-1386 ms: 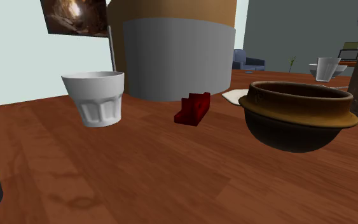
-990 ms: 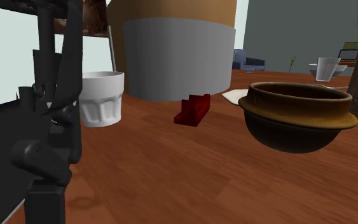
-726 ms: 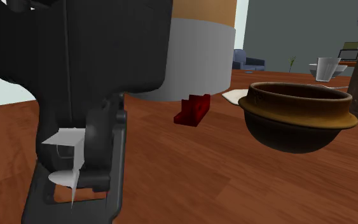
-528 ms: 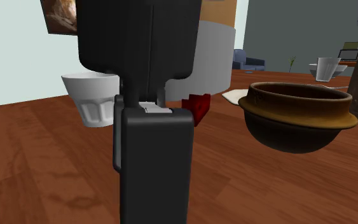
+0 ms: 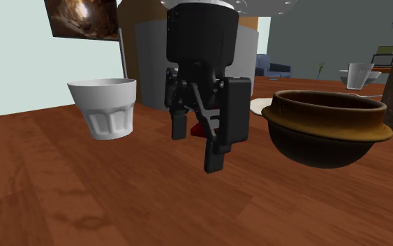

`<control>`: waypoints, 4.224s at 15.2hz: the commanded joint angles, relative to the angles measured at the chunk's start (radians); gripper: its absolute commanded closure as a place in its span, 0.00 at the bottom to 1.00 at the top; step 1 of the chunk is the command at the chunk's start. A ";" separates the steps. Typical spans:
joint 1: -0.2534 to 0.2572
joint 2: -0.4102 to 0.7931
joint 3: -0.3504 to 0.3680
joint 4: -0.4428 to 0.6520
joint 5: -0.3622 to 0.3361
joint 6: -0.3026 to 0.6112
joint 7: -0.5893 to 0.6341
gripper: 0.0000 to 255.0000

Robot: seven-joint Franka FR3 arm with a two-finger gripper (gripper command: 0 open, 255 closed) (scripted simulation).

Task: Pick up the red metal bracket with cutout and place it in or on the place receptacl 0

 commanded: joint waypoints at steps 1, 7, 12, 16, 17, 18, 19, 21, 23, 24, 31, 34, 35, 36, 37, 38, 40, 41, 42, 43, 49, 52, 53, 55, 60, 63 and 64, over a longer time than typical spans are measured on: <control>0.022 0.040 0.026 0.044 0.009 0.012 0.001 0.00; 0.074 0.168 0.093 0.191 0.010 0.038 -0.007 0.00; 0.092 0.207 0.115 0.198 0.007 0.083 -0.009 0.00; 0.094 0.210 0.118 0.148 0.007 0.136 -0.009 0.00; 0.094 0.211 0.119 0.141 0.007 0.144 -0.009 0.00; 0.094 0.211 0.119 0.141 0.007 0.144 -0.009 0.00; 0.094 0.211 0.119 0.141 0.007 0.144 -0.009 0.00; 0.094 0.211 0.119 0.141 0.007 0.144 -0.009 0.00; 0.094 0.211 0.119 0.141 0.007 0.144 -0.009 0.00; 0.094 0.211 0.119 0.142 0.007 0.143 -0.009 0.00; 0.094 0.210 0.118 0.142 0.007 0.142 -0.010 1.00; 0.094 0.211 0.119 0.141 0.007 0.144 -0.009 1.00; 0.094 0.210 0.118 0.154 0.007 0.130 -0.008 1.00; 0.094 0.209 0.118 0.166 0.007 0.117 -0.008 1.00; 0.093 0.208 0.117 0.179 0.007 0.104 -0.008 1.00; 0.093 0.207 0.117 0.191 0.007 0.090 -0.007 1.00; 0.093 0.207 0.116 0.218 0.007 0.063 -0.006 1.00; 0.092 0.207 0.116 0.231 0.006 0.050 -0.005 1.00; 0.092 0.207 0.115 0.245 0.006 0.037 -0.004 1.00; 0.092 0.208 0.115 0.259 0.005 0.023 -0.004 1.00; 0.091 0.216 0.114 0.349 0.001 -0.058 0.002 1.00; 0.090 0.224 0.114 0.397 -0.001 -0.100 0.006 1.00; 0.090 0.227 0.114 0.414 -0.002 -0.114 0.008 1.00; 0.090 0.234 0.115 0.449 -0.005 -0.142 0.011 1.00; 0.091 0.256 0.117 0.542 -0.012 -0.213 0.020 1.00; 0.092 0.274 0.119 0.603 -0.018 -0.258 0.026 1.00; 0.092 0.280 0.120 0.625 -0.020 -0.273 0.028 1.00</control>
